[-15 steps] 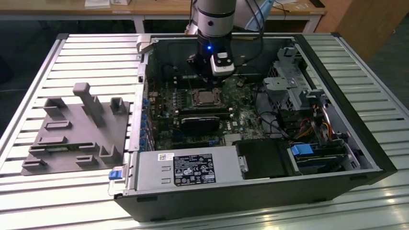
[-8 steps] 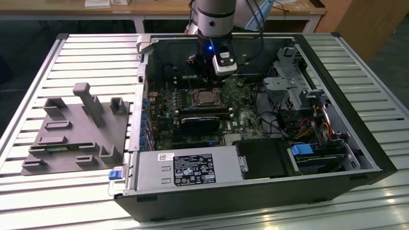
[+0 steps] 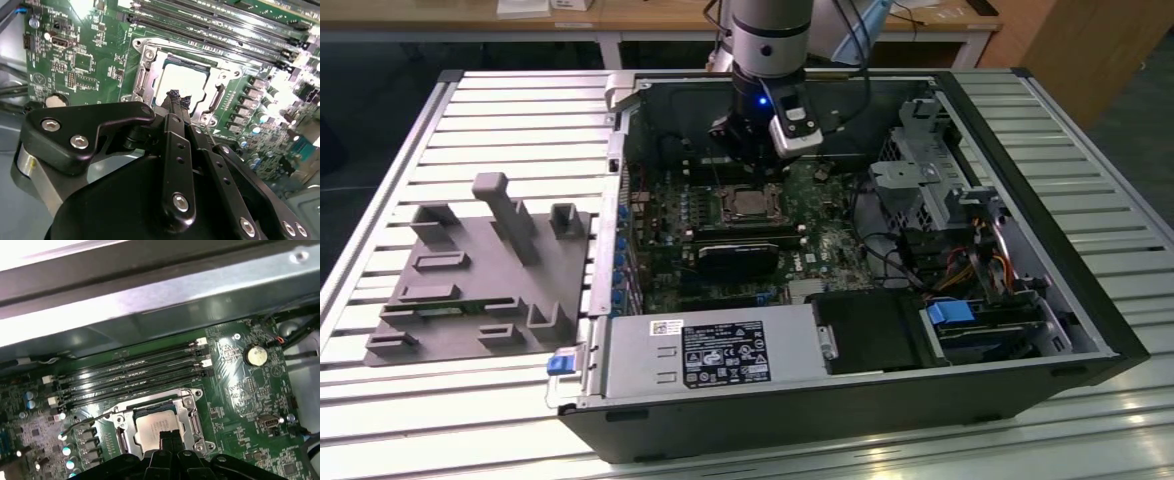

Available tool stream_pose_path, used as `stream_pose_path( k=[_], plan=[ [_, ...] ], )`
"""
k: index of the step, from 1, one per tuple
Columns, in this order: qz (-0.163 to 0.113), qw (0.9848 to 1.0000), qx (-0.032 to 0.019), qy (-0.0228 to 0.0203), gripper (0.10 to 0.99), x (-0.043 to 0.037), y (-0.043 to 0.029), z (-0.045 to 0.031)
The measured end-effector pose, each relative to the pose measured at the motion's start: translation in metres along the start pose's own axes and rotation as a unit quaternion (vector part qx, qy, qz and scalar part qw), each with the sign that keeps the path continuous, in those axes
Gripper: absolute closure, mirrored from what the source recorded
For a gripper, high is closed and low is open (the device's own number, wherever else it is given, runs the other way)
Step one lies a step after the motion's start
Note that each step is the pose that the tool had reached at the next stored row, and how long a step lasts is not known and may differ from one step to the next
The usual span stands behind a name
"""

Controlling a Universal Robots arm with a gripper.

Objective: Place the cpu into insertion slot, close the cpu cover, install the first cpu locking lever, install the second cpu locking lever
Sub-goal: 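Close the cpu cover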

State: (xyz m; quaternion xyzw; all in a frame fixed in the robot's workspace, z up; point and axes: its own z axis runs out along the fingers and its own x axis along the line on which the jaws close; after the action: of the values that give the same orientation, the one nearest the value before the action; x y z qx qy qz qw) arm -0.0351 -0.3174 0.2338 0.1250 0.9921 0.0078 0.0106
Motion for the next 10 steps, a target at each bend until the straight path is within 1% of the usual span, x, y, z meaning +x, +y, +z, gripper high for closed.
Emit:
stream_pose_path(
  k=[2, 7, 10],
  plan=[
    [-0.006, 1.0000, -0.0005, -0.0013, 0.984, 0.0004, -0.0001, 0.0002],
    [-0.012, 0.9998, -0.0036, -0.0133, 0.984, 0.0029, -0.0008, 0.0010],
    [-0.014, 0.9997, -0.0051, -0.0188, 0.984, 0.0061, -0.0016, 0.0015]
  ],
)
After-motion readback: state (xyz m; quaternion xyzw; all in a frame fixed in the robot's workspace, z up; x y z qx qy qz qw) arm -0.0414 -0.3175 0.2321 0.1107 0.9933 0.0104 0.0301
